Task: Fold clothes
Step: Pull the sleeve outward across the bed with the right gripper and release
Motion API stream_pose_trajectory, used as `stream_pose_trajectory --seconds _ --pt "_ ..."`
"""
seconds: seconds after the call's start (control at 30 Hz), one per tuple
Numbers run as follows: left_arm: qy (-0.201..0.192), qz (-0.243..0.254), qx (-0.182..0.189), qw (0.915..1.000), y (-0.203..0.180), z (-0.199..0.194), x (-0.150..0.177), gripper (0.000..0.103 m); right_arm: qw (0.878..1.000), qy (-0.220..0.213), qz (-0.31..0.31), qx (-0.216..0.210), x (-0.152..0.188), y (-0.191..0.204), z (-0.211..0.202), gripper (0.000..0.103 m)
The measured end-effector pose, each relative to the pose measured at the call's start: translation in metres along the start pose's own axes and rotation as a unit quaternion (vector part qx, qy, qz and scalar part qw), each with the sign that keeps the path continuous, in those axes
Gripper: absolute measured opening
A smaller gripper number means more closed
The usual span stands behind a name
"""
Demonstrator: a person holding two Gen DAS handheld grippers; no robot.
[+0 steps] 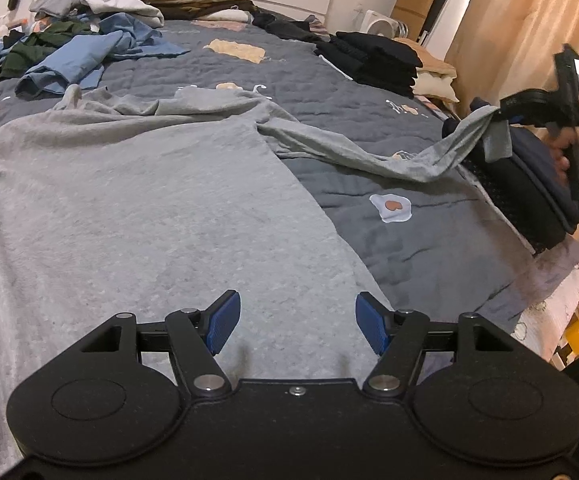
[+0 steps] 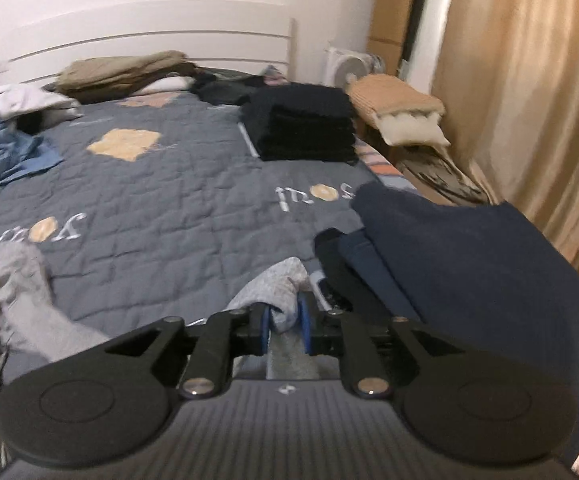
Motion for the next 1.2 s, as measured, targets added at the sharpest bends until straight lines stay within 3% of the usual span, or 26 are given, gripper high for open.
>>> stream_pose_trajectory --seconds 0.13,0.23,0.33,0.57,0.7,0.8,0.93,1.2 --pt "-0.002 0.002 0.004 1.0 0.0 -0.004 0.001 0.063 0.999 -0.027 -0.031 -0.033 0.008 0.011 -0.043 0.044" --pt "-0.005 0.006 0.009 0.9999 -0.003 -0.01 0.003 0.063 0.997 -0.032 -0.045 -0.044 0.011 0.005 -0.067 0.052" --pt "-0.01 0.009 0.014 0.9998 -0.007 -0.016 0.004 0.064 0.998 -0.007 -0.048 -0.037 0.014 -0.011 -0.076 0.055" --pt "-0.022 0.018 0.024 0.9993 -0.014 -0.029 0.007 0.066 0.995 0.064 -0.061 0.043 0.034 -0.055 -0.062 0.055" --pt "-0.024 0.021 0.031 0.999 -0.016 -0.033 0.008 0.068 0.993 0.095 -0.069 0.033 0.052 -0.062 -0.073 0.056" --pt "-0.024 0.029 0.032 0.9988 -0.019 -0.034 0.01 0.068 0.992 0.104 -0.069 -0.021 0.067 -0.054 -0.09 0.056" --pt "-0.022 0.034 0.033 0.9986 -0.021 -0.034 0.012 0.068 0.985 0.096 -0.05 -0.132 0.085 -0.027 -0.117 0.056" --pt "-0.019 0.041 0.031 0.9985 -0.026 -0.034 0.015 0.068 0.942 0.091 -0.092 -0.31 0.129 0.07 -0.14 0.055"
Point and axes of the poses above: each gripper's, at about its wrist camera, not at the fingertips, and z roughly the way its jaws point, y to its left, x to its underside, the point moved 1 cm from there along z, roughly the way its jaws point, and after that the axes turned 2 degrees about -y, right-handed, at the moved point
